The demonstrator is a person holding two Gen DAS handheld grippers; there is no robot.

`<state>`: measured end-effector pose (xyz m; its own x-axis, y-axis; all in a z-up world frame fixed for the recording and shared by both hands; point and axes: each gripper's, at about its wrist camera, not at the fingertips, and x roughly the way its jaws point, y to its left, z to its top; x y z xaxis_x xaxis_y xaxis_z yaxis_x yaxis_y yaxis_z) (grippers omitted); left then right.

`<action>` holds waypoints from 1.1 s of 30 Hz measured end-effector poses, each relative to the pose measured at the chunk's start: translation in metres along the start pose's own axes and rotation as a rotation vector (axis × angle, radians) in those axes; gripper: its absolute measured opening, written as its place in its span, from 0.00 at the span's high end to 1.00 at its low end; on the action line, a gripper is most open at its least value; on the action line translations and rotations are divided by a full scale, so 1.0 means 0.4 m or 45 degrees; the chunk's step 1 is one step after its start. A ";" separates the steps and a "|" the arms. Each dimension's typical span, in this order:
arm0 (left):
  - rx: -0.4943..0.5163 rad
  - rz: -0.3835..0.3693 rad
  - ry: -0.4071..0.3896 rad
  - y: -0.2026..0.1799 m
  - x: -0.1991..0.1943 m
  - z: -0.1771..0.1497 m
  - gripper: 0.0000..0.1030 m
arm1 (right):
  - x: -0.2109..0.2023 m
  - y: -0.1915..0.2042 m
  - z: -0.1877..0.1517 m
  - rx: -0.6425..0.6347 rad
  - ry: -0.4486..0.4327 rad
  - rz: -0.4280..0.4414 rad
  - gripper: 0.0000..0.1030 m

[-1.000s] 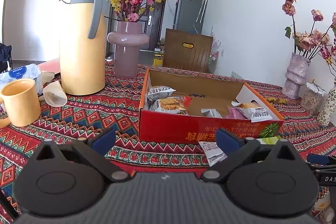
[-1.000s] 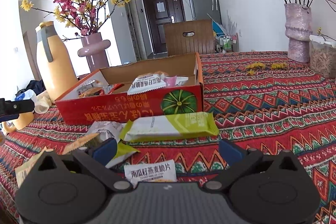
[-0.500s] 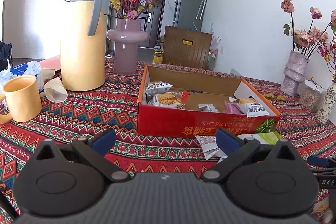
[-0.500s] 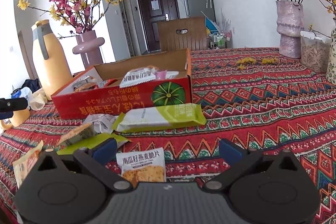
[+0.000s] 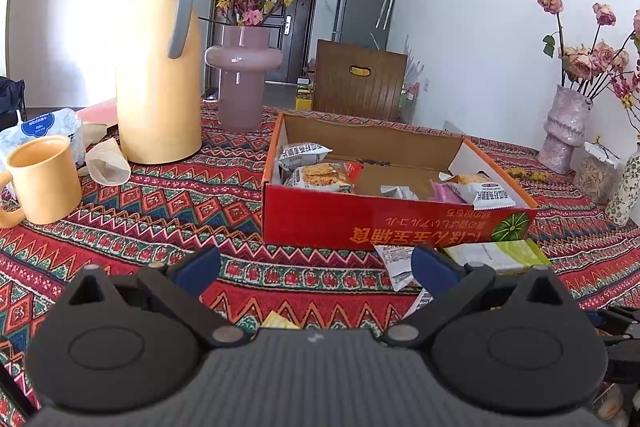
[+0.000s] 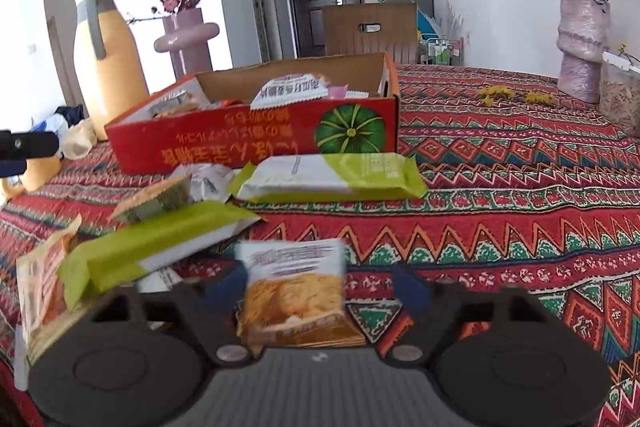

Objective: Organize snacks
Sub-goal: 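Grasp another pumpkin-seed oat crisp packet with the right tool, then grasp a thin tan packet with left tool while right tool holds crisp packet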

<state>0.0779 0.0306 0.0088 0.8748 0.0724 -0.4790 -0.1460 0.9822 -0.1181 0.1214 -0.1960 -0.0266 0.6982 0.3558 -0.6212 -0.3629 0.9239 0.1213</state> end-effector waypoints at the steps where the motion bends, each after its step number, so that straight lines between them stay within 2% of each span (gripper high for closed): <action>1: -0.002 0.003 0.005 0.002 0.000 -0.001 0.00 | -0.001 0.006 -0.002 -0.015 0.001 0.000 0.43; 6: -0.011 0.002 0.010 0.009 -0.006 -0.005 0.00 | -0.006 0.011 -0.007 -0.026 -0.005 -0.005 0.53; 12: -0.021 0.005 0.039 0.015 -0.003 -0.013 0.00 | -0.015 0.014 -0.012 -0.023 -0.021 0.003 0.56; 23: 0.005 0.034 0.101 0.021 0.026 -0.006 0.00 | -0.059 -0.008 0.018 -0.005 -0.146 -0.018 0.57; 33: 0.048 0.049 0.196 0.009 0.099 -0.013 0.00 | -0.017 -0.051 0.025 0.059 -0.184 -0.019 0.57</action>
<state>0.1096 0.0360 -0.0151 0.7875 0.0859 -0.6103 -0.1583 0.9852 -0.0657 0.1304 -0.2158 -0.0171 0.7860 0.3556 -0.5057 -0.3255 0.9335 0.1505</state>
